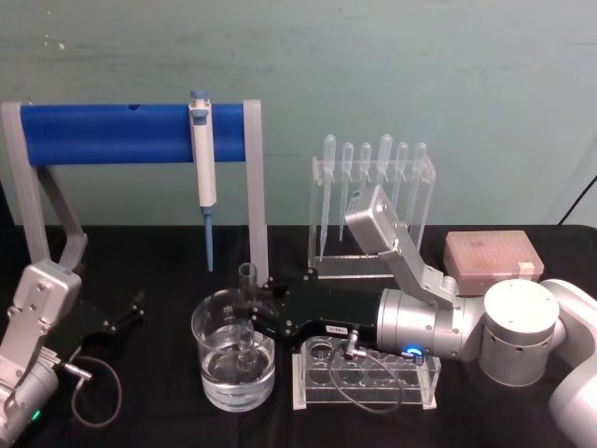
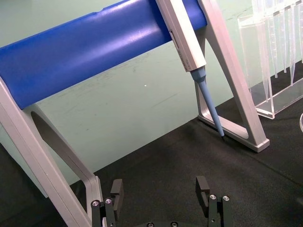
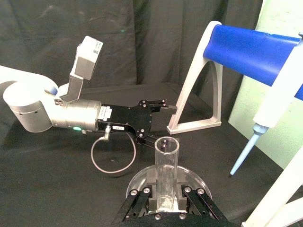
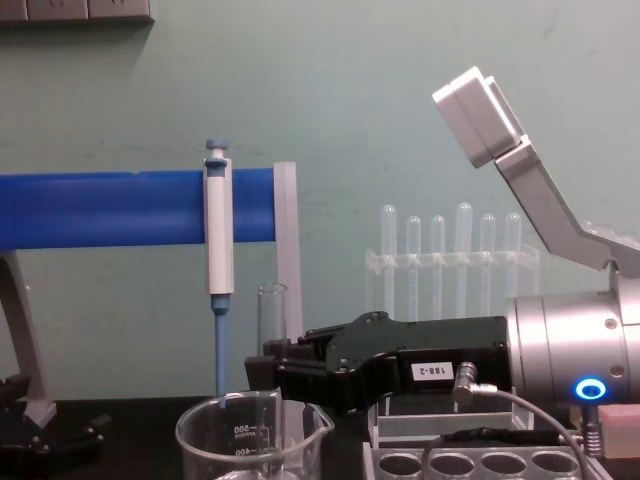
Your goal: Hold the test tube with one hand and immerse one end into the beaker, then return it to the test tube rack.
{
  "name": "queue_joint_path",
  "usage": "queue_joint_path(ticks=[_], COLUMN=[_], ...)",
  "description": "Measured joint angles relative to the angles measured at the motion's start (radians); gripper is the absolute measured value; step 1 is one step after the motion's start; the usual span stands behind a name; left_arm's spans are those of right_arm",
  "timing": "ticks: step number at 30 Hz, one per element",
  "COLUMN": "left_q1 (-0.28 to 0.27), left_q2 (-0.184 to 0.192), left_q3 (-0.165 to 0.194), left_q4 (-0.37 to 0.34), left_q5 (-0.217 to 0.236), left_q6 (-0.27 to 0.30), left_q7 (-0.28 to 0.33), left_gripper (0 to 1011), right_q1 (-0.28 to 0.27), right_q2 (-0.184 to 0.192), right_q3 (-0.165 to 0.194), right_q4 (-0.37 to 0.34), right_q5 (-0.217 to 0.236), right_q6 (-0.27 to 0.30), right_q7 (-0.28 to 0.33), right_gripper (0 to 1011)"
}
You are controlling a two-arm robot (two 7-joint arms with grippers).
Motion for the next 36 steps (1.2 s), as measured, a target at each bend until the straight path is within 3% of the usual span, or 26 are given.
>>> queue_joint_path(ticks=[36], left_q1=[0.000], left_q2=[0.000], left_q3=[0.000], left_q4=[0.000], left_q5=[0.000], left_q6=[0.000], left_q7=[0.000], left_gripper=[1000], right_q1=[0.000], right_q2=[0.000], right_q3=[0.000], right_q4=[0.000], right_q5=[0.000], right_q6=[0.000], right_q7=[0.000], right_gripper=[224])
